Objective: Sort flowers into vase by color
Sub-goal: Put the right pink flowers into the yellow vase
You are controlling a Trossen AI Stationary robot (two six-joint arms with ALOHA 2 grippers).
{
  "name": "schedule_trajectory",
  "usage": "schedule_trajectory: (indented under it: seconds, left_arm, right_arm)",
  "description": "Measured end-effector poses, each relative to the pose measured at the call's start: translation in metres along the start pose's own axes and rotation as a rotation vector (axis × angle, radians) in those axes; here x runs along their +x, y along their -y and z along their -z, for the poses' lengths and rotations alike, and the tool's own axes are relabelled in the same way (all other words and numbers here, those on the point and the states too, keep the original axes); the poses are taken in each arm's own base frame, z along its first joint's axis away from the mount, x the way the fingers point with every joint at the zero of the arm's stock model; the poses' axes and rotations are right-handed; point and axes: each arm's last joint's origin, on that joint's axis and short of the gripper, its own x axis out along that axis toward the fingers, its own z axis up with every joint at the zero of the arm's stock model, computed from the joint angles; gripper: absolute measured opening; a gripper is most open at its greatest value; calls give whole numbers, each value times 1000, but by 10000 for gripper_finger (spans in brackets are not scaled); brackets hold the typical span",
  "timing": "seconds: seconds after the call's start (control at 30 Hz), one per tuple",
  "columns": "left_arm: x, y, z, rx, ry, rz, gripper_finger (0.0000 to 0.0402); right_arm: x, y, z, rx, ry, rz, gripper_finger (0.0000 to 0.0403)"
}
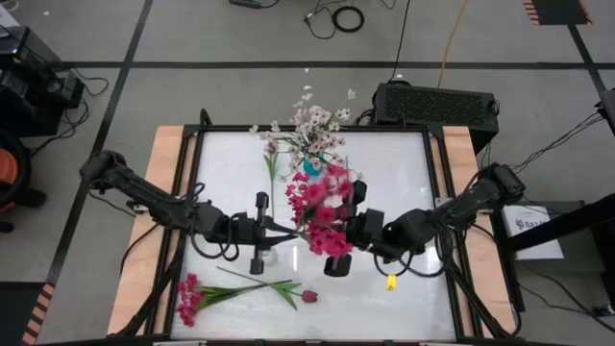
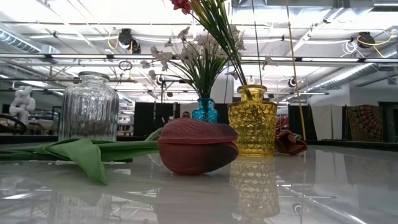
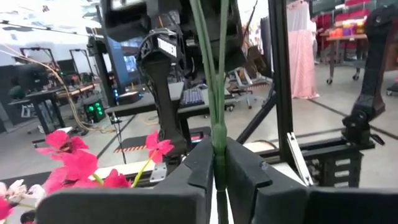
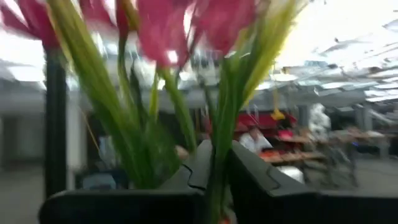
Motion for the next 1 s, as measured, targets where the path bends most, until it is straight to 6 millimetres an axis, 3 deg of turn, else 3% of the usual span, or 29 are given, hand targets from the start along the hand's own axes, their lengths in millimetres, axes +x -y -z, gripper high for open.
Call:
schedule_trajectory:
  seconds: [0.2,0.37,0.73,1.0]
  left_arm:
    - [-19,1,-14,-16,-28,42,40]
    - [-23,5,-14,-15,-46,65,41]
    - [-26,3,-17,-13,-41,80,15]
    - [-50,-8,-32,-78,-71,85,16]
  right_arm:
    - [-14,-7,6,-110,-205,-87,119]
    - [-19,-11,12,-147,-281,-134,171]
    - [-21,-13,6,-173,-242,-175,240]
    - [-36,-10,-9,-237,-317,-236,278]
